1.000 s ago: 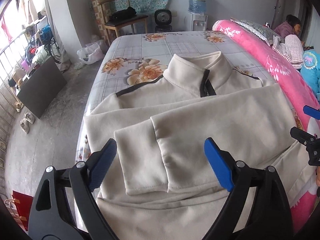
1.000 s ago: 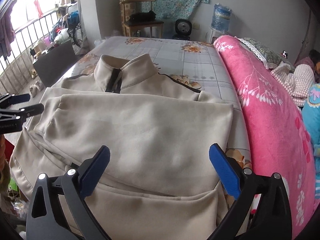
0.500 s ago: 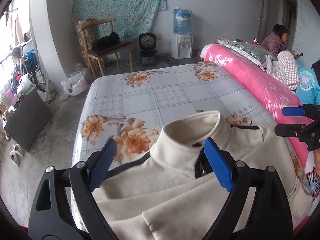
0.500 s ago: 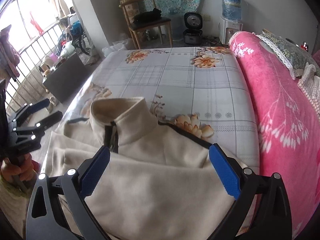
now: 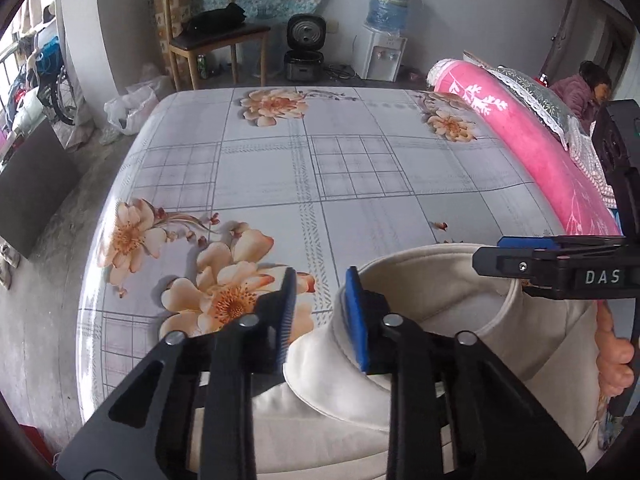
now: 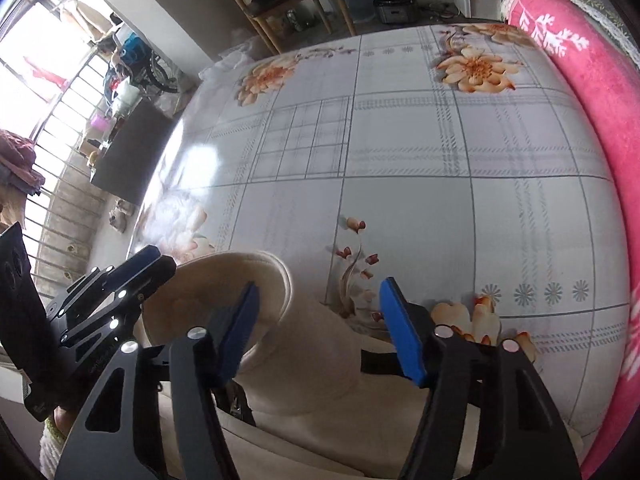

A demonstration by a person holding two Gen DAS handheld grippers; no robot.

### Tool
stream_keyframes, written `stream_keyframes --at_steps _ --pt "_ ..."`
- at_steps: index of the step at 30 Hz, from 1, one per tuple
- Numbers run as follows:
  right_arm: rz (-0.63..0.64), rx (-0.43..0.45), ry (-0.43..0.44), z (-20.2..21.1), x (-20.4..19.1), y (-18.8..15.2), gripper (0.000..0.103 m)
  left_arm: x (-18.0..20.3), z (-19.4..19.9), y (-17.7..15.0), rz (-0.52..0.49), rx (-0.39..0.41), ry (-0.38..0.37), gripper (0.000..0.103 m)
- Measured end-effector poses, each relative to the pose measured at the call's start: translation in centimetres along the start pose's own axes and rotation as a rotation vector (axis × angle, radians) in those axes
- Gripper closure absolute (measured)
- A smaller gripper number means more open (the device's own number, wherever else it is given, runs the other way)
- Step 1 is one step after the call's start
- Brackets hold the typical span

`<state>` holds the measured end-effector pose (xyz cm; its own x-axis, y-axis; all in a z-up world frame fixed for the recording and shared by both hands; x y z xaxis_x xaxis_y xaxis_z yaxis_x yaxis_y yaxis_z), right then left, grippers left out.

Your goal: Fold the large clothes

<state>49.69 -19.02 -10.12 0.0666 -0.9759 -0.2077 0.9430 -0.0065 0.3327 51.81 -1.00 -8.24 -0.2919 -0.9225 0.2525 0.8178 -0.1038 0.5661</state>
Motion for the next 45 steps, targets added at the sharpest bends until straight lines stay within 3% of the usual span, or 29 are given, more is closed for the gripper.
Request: stream_keyframes --at_steps 2,5,9,17,22,25,29,32,36,41,43,44,45 --pt "0.026 0.013 0.010 0.5 -0.4 -0.5 0.064 0.5 0.3 -0.4 -0.024 -0.001 -0.018 0.099" --pt "0.070 0.029 0.015 2.3 -1.0 -1.3 0.084 1.7 1.7 -0.5 -0.052 0.013 -0.057 0.099" --pt "0.122 0.034 0.000 4.9 -1.6 -3.1 0.090 3.7 4.8 -0.7 -0.099 0.040 -0.094 0.100" --pt "0.268 0.073 -0.073 8.7 -2.7 -10.8 0.092 6.8 11.5 -5.6 -0.210 0.086 -0.162 0.103" --pt "0.307 0.051 -0.136 6.8 -2.3 -15.2 0.092 7.9 10.8 -10.7 -0.251 0.016 -0.177 0.103" --pt "0.341 0.038 -0.185 5.0 -1.8 -16.9 0.092 7.6 10.6 -12.1 -0.194 0.002 -0.264 0.103" --pt "0.380 0.061 -0.215 4.9 -1.9 -17.4 0.092 7.3 14.4 -11.1 -0.117 0.127 -0.442 0.103" --pt "0.401 0.060 -0.225 4.7 -2.0 -17.3 0.092 6.2 16.1 -8.5 -0.043 0.204 -0.456 0.103" --pt "0.429 0.066 -0.236 4.7 -2.2 -17.4 0.093 4.5 11.8 -6.5 0.069 0.109 -0.374 0.103" --pt "0.450 0.075 -0.236 5.6 -2.0 -17.6 0.091 3.1 4.6 -9.7 0.135 -0.118 -0.319 0.103" --pt "0.424 0.070 -0.171 7.0 -1.7 -17.5 0.082 3.2 4.0 -11.6 0.137 -0.159 -0.327 0.103" --pt "0.395 0.075 -0.120 7.8 -1.4 -17.3 0.073 3.1 4.1 -12.3 0.137 -0.163 -0.336 0.103" --pt "0.345 0.081 -0.045 8.9 -0.9 -16.8 0.056 3.1 4.5 -12.7 0.135 -0.165 -0.342 0.103"
Point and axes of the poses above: each gripper's, at about its wrist camera, not at the fingertips, and z roughly against the way its jaws point, x to its right, y to its top, the point moved 7 cm from there along -z, roughly the way its jaws point, and after that the axes turned 10 degrees about -y, right-handed, at the moved point
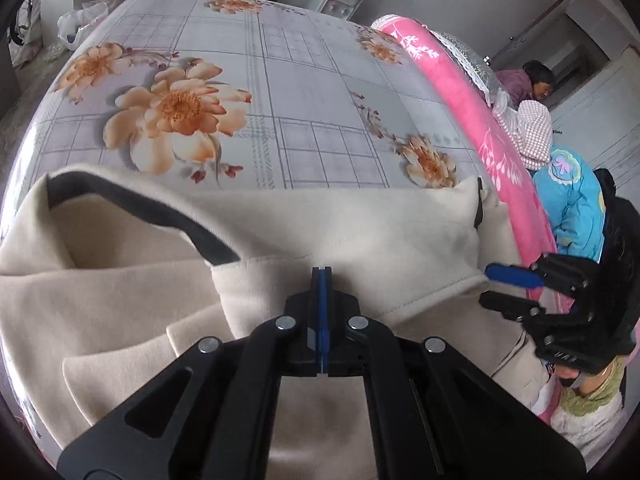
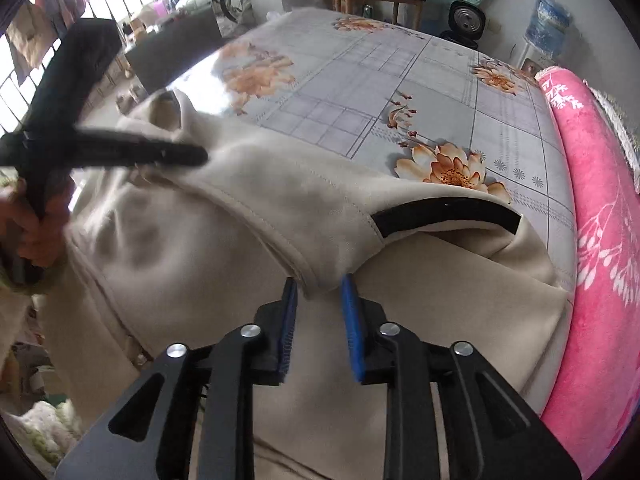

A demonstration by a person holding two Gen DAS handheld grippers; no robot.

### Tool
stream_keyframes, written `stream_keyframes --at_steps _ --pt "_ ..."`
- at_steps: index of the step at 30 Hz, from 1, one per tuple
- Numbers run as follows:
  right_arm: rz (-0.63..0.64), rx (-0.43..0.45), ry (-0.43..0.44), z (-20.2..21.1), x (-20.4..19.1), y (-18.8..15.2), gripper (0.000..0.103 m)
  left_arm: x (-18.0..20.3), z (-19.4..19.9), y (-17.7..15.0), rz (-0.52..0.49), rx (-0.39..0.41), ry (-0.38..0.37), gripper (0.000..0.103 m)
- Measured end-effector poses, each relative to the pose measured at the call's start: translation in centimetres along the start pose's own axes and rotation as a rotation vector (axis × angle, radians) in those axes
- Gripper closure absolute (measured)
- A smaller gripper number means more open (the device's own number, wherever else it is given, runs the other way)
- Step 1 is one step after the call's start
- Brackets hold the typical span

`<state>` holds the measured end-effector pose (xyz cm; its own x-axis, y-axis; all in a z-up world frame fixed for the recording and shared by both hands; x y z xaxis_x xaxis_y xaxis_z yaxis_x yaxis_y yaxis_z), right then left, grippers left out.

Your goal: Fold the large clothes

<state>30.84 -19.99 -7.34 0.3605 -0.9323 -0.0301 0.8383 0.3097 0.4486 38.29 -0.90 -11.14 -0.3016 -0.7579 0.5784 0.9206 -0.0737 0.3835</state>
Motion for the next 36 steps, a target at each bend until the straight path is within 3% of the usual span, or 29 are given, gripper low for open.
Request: stream_keyframes --at_steps 2,4,6,8,11,15,20,22,24,25,28,32,36 --pt "-0.125 0.019 0.104 1.2 1.8 0.7 0.044 -0.2 0.4 -0.6 0.007 -0.007 -0.018 0.103" --pt "-0.290 -0.009 0.209 1.0 4.1 1.2 0.044 -0.6 0.7 -1.1 0.023 -0.016 -0.035 0.103" --pt "-0.423 -0.059 0.260 -0.5 5.6 1.3 0.044 -0.8 0.6 -1.5 0.020 -0.023 -0.035 0.103" --pt "-0.459 -0.096 0.251 -2.1 5.9 1.5 0.044 -0.7 0.4 -1.8 0.012 -0.022 -0.030 0.103" --pt "-0.463 -0.133 0.211 -4.2 5.4 1.9 0.045 -0.5 0.4 -1.8 0.000 -0.014 -0.018 0.103" --pt "-0.429 -0.126 0.151 -4.9 4.8 3.2 0.075 0.0 0.2 -2.0 -0.023 -0.017 0.000 0.103" --pt "-0.396 -0.085 0.024 -4.7 6.1 4.4 0.089 0.6 0.2 -2.7 -0.056 -0.021 0.022 0.103" --pt "-0.362 -0.108 -0.022 -5.6 6.5 3.9 0.089 0.8 0.1 -2.8 -0.076 -0.019 0.037 0.103" --pt "-0.352 -0.105 -0.113 -4.9 7.1 3.5 0.075 0.9 0.0 -2.8 -0.078 -0.017 0.040 0.103" --pt "-0.357 -0.098 -0.171 -4.1 7.5 3.4 0.074 0.8 0.0 -2.8 -0.076 -0.017 0.037 0.103" --pt "-0.293 0.037 -0.260 -0.1 6.6 4.4 0.073 0.6 0.1 -2.9 -0.068 -0.018 0.023 0.103" --pt "-0.174 0.135 -0.160 1.2 1.7 6.0 0.073 0.4 0.1 -3.0 -0.053 -0.007 0.009 0.103" --pt "-0.059 0.122 -0.105 -2.1 -2.4 5.9 0.073 0.4 0.2 -3.2 -0.040 0.014 0.004 0.103"
Point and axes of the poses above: each gripper's, at about its wrist camera, not at the fingertips, and z roughly against the way its jaws point, x to its right, y to its top, the point moved 7 cm from there along -z, roughly the way its jaws point, and after that the axes turned 10 degrees about -y, right-handed, at the moved point
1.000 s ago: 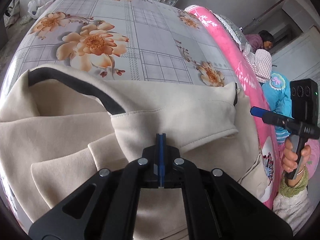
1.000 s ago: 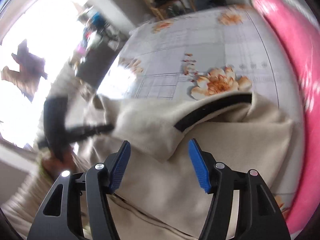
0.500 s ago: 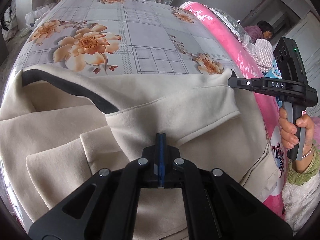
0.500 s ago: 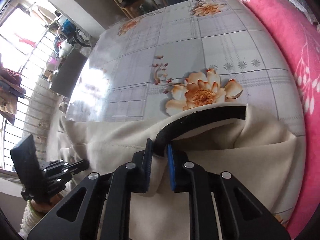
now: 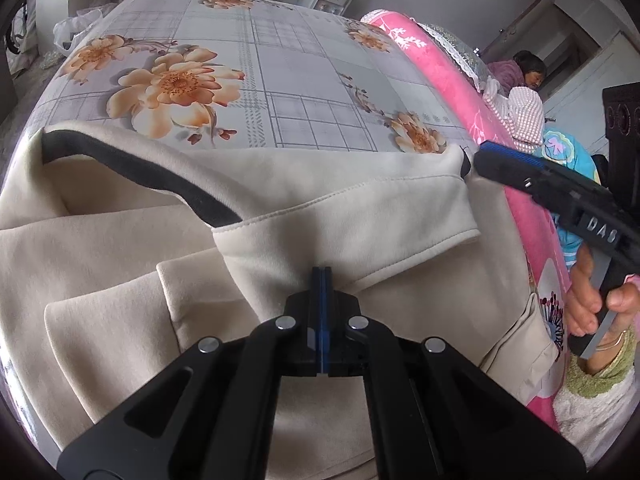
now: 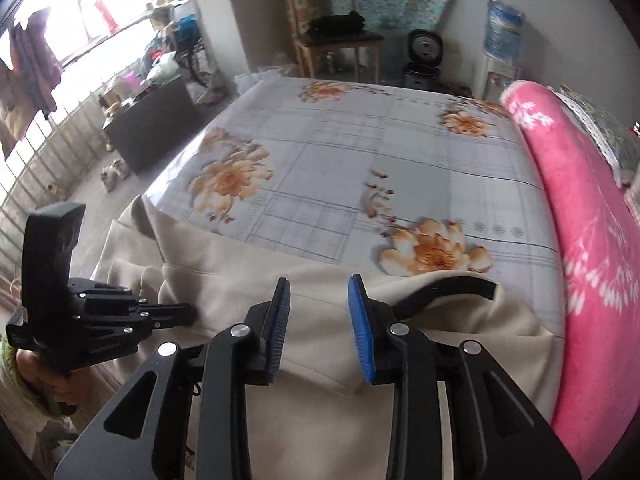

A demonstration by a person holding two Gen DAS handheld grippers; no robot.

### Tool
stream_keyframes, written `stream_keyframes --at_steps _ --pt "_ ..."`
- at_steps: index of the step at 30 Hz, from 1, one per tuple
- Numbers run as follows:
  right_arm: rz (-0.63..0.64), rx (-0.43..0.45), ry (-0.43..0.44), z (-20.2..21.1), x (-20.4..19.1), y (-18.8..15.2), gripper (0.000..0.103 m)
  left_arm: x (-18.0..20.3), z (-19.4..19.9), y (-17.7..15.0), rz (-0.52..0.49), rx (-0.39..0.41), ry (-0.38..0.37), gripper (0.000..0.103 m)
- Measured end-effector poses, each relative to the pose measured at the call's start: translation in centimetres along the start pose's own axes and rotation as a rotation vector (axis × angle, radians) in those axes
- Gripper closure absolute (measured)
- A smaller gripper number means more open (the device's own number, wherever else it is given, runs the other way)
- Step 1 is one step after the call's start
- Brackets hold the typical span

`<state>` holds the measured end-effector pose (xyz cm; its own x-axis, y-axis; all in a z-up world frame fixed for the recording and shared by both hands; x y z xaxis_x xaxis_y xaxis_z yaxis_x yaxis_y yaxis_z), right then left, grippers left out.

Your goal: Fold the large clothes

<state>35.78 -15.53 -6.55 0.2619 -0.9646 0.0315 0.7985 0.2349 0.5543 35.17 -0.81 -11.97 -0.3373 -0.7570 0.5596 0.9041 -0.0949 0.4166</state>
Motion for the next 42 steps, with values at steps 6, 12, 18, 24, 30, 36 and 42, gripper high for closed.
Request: stream_keyframes --at_steps 6,12,18,24,30,36,42 --pt "0.066 -0.084 -0.037 -3.3 -1.6 -3.6 0.073 1.1 2.7 0.3 0.005 0.054 -0.012 0.103" --pt "0.051 -0.084 -0.019 -3.2 -1.2 -4.0 0.073 2.9 3.2 4.2 -0.058 0.146 0.025 0.102" --pt "0.035 -0.033 0.000 -2.3 -1.6 -2.6 0.073 0.1 -1.3 3.8 -0.063 0.075 0.124 0.097" --pt "0.065 0.009 0.041 -3.0 -3.6 -1.2 0.073 -1.1 -0.8 3.5 0.006 0.088 0.048 0.097" --pt "0.088 -0.026 0.000 -3.5 -3.6 -2.1 0.073 -1.0 -0.8 3.2 -0.006 0.090 0.063 0.097" --pt "0.048 -0.038 -0.037 -3.9 -1.4 -3.4 0.073 -0.9 -0.8 3.2 -0.006 0.102 0.062 0.097" --pt "-0.026 0.014 -0.062 -0.1 0.9 -3.7 0.072 0.7 1.3 2.3 -0.059 0.102 0.061 0.097"
Point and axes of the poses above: each gripper's, at about its wrist camera, not at the fingertips, and z roughly against the way its jaws point, x to its right, y to its top, the point moved 7 cm from there along -z, roughly the way its jaws point, and after that the axes turned 10 degrees about -y, right-handed, at the moved point
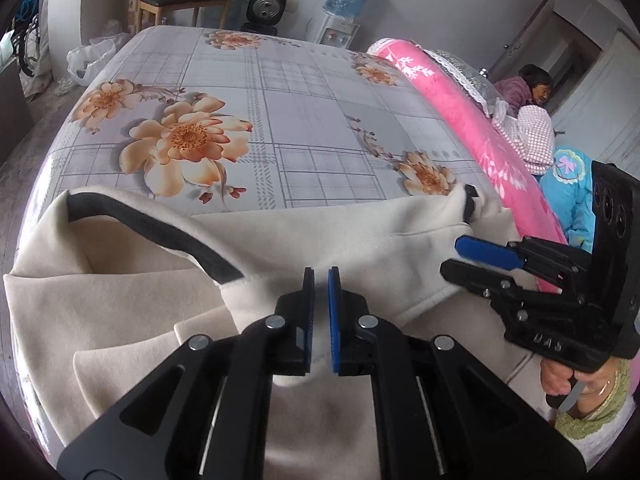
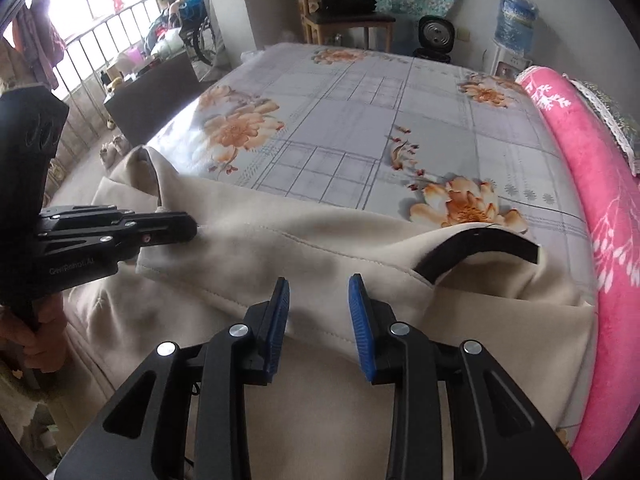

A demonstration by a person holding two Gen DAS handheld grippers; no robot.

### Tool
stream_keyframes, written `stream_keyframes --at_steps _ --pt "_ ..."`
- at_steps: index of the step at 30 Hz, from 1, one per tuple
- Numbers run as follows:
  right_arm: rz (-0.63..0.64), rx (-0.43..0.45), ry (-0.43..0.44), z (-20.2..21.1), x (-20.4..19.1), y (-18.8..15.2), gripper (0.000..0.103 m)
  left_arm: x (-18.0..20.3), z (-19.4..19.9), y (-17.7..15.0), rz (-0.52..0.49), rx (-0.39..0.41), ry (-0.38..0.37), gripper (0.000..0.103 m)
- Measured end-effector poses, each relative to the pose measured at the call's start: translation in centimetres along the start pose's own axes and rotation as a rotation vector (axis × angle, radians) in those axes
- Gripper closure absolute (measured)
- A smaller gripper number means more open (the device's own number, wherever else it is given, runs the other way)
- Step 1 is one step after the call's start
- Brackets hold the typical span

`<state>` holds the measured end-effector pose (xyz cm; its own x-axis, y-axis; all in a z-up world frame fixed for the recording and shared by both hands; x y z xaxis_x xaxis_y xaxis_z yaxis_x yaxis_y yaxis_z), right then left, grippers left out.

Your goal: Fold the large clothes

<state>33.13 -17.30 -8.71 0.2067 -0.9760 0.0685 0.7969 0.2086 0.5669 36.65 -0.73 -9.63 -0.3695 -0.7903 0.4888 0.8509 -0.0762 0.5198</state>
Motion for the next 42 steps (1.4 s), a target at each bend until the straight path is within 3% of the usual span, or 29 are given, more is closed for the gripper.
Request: stream_keyframes --at_steps 3,4,7,10,14,18,21,24,26,29,34,42 --pt "-0.063 -0.085 -0.001 -2.0 1.9 -1.6 0.071 -0.3 0.1 -1.5 -0.012 -0.052 0.039 0.096" --pt "-0.075 -0.065 0.013 -2.1 2.2 -1.8 0.071 -1.0 -0.5 -2.2 0.009 -0.084 0.057 0.096" --pt "-0.092 -0.088 -0.004 -1.0 2.3 -1.9 0.070 -1.2 0.2 -2.3 0.046 -0.070 0.058 0.097" --pt "-0.111 -0.057 0.006 2.1 2.1 -2.5 0.069 -0.3 2.3 -2.4 0.058 -0.045 0.063 0.093" --pt "-0.128 0.022 -0.004 7.9 2.1 -5.1 0.044 1.9 5.9 -4.4 -0.016 -0.029 0.119 0.074" --pt "-0.167 0.059 0.023 11.6 1.5 -8.9 0.028 4.2 8.6 -8.1 -0.055 -0.023 0.128 0.050" --pt "-0.206 0.028 0.021 12.1 0.8 -12.2 0.023 5.4 9.8 -11.5 -0.069 0.001 0.138 0.032" --pt "-0.210 -0.013 -0.011 11.5 0.0 -15.2 0.022 5.4 9.7 -14.5 -0.050 0.023 0.180 0.025" --pt "-0.222 -0.049 -0.008 10.5 -0.5 -16.8 0.021 4.9 8.7 -16.2 -0.017 0.011 0.196 0.021" --pt "-0.225 -0.112 -0.036 8.3 -0.8 -18.4 0.018 4.0 6.9 -18.1 -0.004 -0.029 0.284 0.020" --pt "-0.157 -0.086 -0.061 7.9 -1.8 -19.1 0.007 4.9 6.2 -18.9 -0.087 -0.014 0.413 0.012" --pt "-0.129 -0.044 -0.062 8.2 -2.0 -19.5 0.006 4.6 6.5 -19.1 -0.049 0.031 0.435 0.008"
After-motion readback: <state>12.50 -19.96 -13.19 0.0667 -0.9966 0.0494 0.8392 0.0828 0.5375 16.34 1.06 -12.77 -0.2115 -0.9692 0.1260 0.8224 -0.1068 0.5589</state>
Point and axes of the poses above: each gripper's, at about its wrist camera, not at the fingertips, and z roughly against the way its jaws point, x to its right, y to its top, the point moved 7 cm from there along -z, roughly the way its jaws point, and after that the axes turned 10 degrees about -y, right-handed, at the moved point
